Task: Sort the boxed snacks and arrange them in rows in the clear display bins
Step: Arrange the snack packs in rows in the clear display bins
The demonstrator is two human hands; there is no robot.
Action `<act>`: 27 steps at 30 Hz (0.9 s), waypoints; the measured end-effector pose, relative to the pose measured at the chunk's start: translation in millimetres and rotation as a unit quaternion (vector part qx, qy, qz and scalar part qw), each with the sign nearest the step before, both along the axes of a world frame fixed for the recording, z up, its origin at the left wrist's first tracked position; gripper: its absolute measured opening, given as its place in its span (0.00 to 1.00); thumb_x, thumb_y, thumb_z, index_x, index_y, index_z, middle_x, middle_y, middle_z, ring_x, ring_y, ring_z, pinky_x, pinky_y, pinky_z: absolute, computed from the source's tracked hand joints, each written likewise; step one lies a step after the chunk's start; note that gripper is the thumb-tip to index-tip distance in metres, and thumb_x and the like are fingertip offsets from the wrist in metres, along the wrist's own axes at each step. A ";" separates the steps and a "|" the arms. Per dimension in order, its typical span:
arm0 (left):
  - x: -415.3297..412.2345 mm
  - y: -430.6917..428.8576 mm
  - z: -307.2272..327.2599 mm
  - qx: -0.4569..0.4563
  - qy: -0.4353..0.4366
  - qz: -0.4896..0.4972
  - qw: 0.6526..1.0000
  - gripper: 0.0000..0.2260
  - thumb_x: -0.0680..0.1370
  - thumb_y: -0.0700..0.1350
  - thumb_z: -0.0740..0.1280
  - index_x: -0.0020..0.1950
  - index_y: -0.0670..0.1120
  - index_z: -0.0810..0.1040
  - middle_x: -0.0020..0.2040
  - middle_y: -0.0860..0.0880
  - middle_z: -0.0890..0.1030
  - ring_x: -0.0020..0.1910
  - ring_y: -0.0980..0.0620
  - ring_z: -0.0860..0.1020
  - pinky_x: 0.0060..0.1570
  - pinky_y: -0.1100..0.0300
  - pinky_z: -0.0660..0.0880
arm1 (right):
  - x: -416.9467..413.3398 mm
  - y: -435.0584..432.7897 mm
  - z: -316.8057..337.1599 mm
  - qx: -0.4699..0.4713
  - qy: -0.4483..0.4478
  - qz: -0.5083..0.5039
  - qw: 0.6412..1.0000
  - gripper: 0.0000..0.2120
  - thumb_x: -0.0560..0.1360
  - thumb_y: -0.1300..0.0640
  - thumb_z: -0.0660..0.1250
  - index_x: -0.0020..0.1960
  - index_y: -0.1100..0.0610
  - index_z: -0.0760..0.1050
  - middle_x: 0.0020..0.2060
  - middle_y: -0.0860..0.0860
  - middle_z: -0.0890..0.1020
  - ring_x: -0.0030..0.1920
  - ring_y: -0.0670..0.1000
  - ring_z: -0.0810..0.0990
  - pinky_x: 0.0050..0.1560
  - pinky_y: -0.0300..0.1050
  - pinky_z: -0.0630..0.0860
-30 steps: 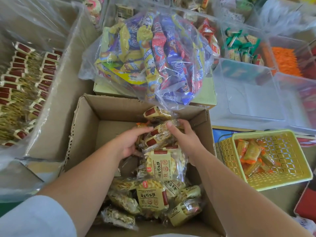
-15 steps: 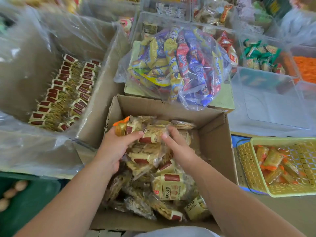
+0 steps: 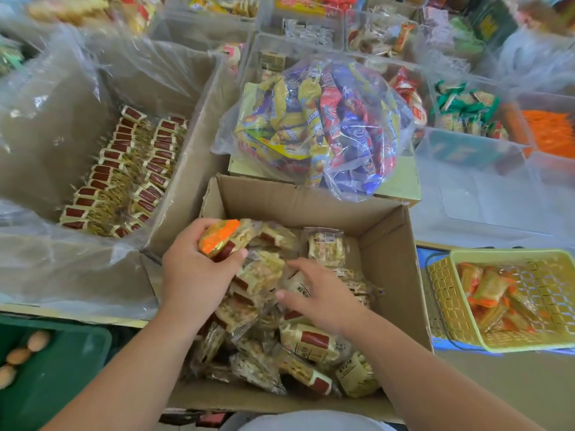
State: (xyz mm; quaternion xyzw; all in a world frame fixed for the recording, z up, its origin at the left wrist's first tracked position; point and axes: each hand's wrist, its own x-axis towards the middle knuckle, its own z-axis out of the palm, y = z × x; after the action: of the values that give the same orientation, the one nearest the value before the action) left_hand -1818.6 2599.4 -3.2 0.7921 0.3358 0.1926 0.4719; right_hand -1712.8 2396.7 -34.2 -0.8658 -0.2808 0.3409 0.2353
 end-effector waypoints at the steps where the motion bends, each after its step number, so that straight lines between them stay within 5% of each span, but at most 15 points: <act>1: 1.9 1.4 -0.3 0.015 0.007 -0.005 1.000 0.18 0.69 0.50 0.81 0.49 0.65 0.77 0.44 0.60 0.81 0.42 0.60 0.80 0.42 0.56 0.77 | 2.2 -3.8 2.4 0.010 -0.005 -0.022 1.000 0.34 0.75 0.29 0.61 0.76 0.44 0.64 0.75 0.45 0.68 0.75 0.48 0.64 0.72 0.47 0.63; 6: 3.9 -1.5 6.0 0.067 0.002 -0.037 0.997 0.11 0.71 0.52 0.78 0.48 0.58 0.77 0.45 0.59 0.77 0.45 0.62 0.76 0.41 0.63 0.69 | 14.7 -42.4 16.2 0.027 -0.016 -0.162 0.986 0.28 0.77 0.31 0.58 0.71 0.44 0.71 0.69 0.44 0.75 0.64 0.44 0.74 0.63 0.46 0.71; 10: -1.8 -10.9 7.0 0.106 0.025 -0.107 0.988 0.12 0.72 0.56 0.76 0.43 0.57 0.74 0.43 0.59 0.74 0.45 0.62 0.74 0.40 0.66 0.66 | 11.9 -83.7 21.5 -0.016 0.114 -0.215 0.970 0.52 0.60 0.17 0.65 0.77 0.42 0.62 0.71 0.45 0.72 0.67 0.50 0.74 0.67 0.55 0.73; 13: -14.2 -22.5 -4.0 0.139 0.128 -0.209 0.960 0.22 0.64 0.72 0.72 0.44 0.59 0.70 0.47 0.61 0.72 0.46 0.60 0.71 0.41 0.60 0.70 | 6.0 -99.6 21.3 -0.083 0.208 -0.126 0.966 0.66 0.52 0.23 0.76 0.81 0.37 0.46 0.80 0.48 0.59 0.77 0.53 0.62 0.75 0.55 0.63; 16: -33.9 -34.8 -22.1 0.162 0.213 -0.273 0.924 0.31 0.59 0.79 0.68 0.51 0.62 0.67 0.56 0.63 0.67 0.56 0.60 0.68 0.54 0.58 0.73 | -3.8 -96.5 9.3 -0.174 0.179 -0.051 0.967 0.74 0.47 0.22 0.76 0.78 0.33 0.33 0.81 0.50 0.36 0.80 0.57 0.55 0.77 0.55 0.59; 19: -47.6 -41.5 -38.1 0.175 0.223 -0.273 0.919 0.34 0.63 0.70 0.77 0.62 0.56 0.73 0.70 0.56 0.67 0.71 0.51 0.66 0.68 0.50 0.72 | -8.9 -85.7 -11.7 -0.196 0.147 -0.072 0.967 0.74 0.46 0.20 0.74 0.76 0.32 0.29 0.76 0.50 0.24 0.79 0.61 0.58 0.76 0.58 0.62; 21: -50.6 -41.6 -42.3 0.186 0.210 -0.261 0.924 0.28 0.67 0.59 0.81 0.61 0.51 0.76 0.73 0.50 0.69 0.73 0.46 0.67 0.69 0.46 0.72 | -4.6 -79.8 -22.4 -0.150 0.162 -0.144 0.965 0.75 0.46 0.22 0.77 0.77 0.33 0.30 0.74 0.47 0.22 0.80 0.60 0.53 0.76 0.58 0.60; 24: -53.7 -39.1 -42.1 0.167 0.166 -0.238 0.942 0.21 0.69 0.47 0.81 0.59 0.49 0.79 0.70 0.48 0.74 0.70 0.43 0.72 0.65 0.46 0.73 | 3.9 -70.8 -32.3 -0.079 0.155 -0.269 0.947 0.78 0.45 0.29 0.82 0.79 0.36 0.33 0.76 0.43 0.26 0.81 0.56 0.42 0.77 0.60 0.55; 27: -58.4 -33.8 -36.4 0.189 0.100 -0.193 0.958 0.16 0.70 0.47 0.79 0.54 0.49 0.79 0.62 0.50 0.78 0.60 0.46 0.74 0.57 0.50 0.73 | 11.0 -58.7 -35.4 -0.058 0.154 -0.338 0.927 0.79 0.41 0.30 0.83 0.79 0.35 0.37 0.79 0.43 0.33 0.81 0.58 0.47 0.74 0.64 0.60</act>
State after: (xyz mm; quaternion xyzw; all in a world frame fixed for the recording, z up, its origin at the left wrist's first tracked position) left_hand -1877.0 2565.6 -39.7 0.9317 0.1796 0.0772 0.3060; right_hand -1701.8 2338.0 -69.6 -0.8584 0.0883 0.3862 0.3259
